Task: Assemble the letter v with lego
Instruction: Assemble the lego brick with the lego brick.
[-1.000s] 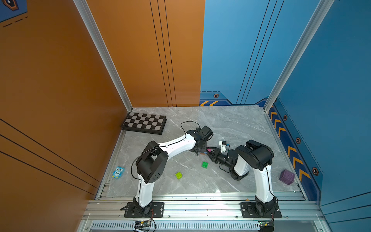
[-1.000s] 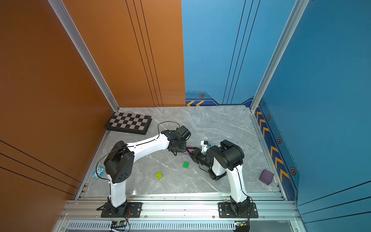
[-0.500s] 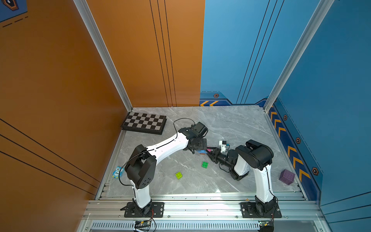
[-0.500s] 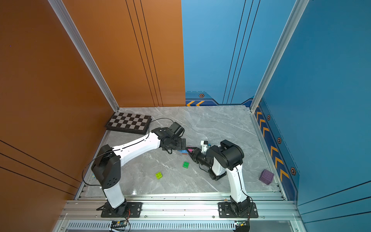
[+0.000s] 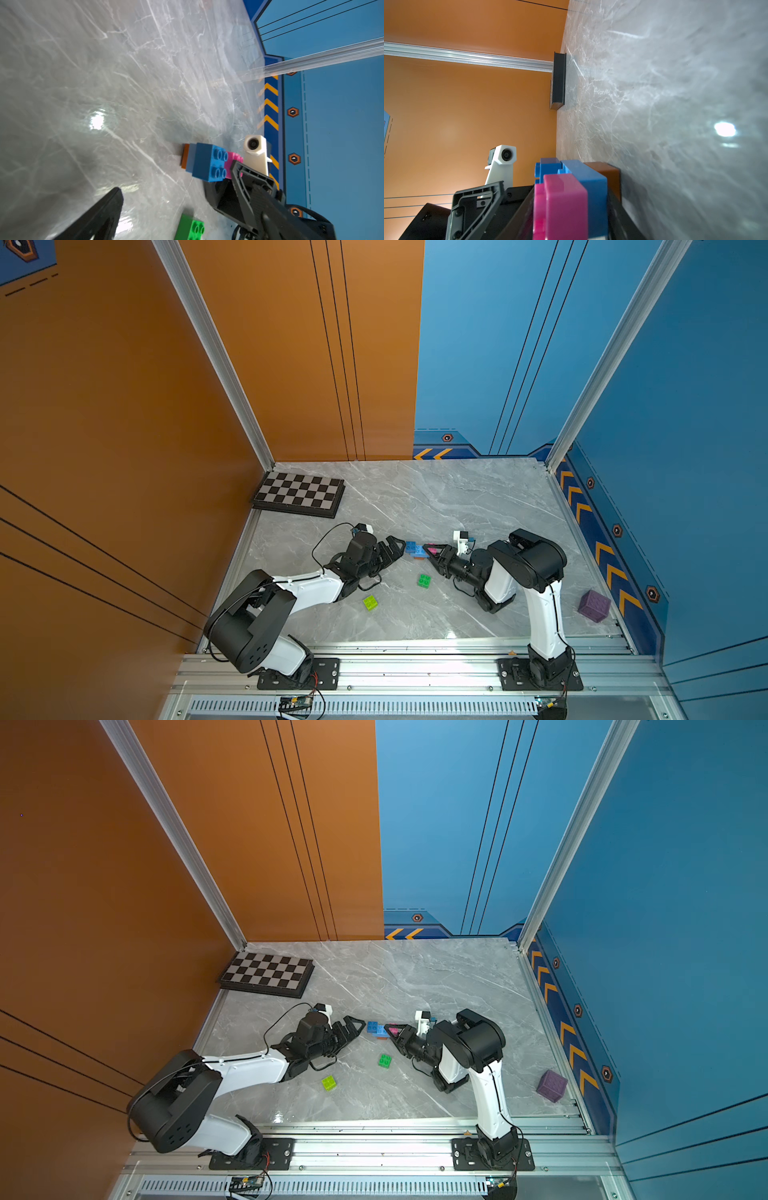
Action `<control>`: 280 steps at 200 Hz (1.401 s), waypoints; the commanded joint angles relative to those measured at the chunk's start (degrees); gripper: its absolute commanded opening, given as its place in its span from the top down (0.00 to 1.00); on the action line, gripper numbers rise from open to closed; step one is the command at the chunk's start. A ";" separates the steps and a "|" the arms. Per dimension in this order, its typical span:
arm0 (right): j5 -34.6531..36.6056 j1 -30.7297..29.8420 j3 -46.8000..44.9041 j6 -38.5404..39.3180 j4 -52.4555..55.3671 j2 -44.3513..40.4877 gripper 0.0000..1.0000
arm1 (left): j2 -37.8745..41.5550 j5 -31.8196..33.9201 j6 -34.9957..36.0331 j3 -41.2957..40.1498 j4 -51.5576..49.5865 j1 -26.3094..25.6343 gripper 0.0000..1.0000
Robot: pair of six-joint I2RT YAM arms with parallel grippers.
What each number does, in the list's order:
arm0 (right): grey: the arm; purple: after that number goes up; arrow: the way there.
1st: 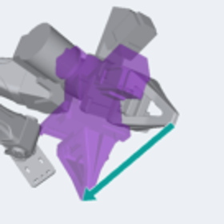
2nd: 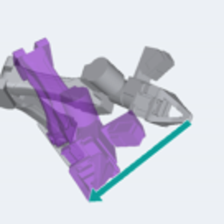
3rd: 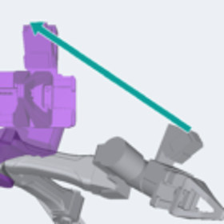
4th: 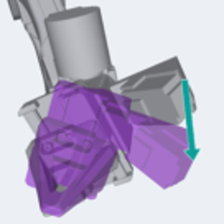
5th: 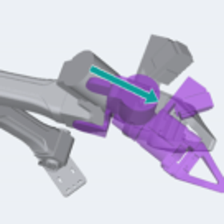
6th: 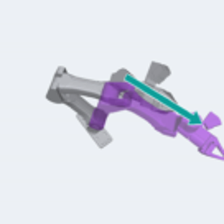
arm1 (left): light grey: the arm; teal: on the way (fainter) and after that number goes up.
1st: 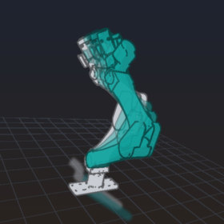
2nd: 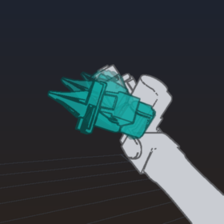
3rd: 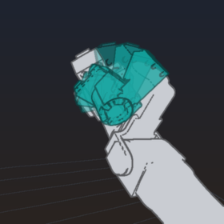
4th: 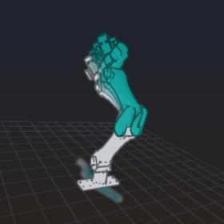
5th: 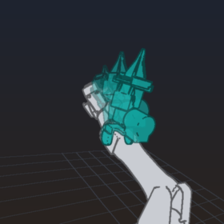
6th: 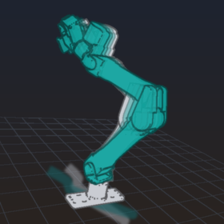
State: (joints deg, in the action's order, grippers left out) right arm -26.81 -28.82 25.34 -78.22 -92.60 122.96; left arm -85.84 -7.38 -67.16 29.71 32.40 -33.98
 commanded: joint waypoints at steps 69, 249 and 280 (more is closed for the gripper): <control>2.99 0.17 -0.73 3.50 13.54 3.27 0.71 | -17.87 -1.67 -15.02 -2.82 32.73 -1.96 0.02; 2.53 1.28 -1.35 3.60 12.44 4.05 0.71 | -32.45 1.66 -22.49 -1.23 48.46 -5.30 0.31; 2.50 1.24 -1.27 3.52 12.34 4.17 0.71 | -32.63 1.38 -22.63 -0.80 48.51 -5.33 0.40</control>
State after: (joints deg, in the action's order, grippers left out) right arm -26.89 -28.69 25.30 -78.24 -92.60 122.96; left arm -117.19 -6.70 -89.89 28.60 82.15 -38.92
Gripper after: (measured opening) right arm 0.472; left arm 0.631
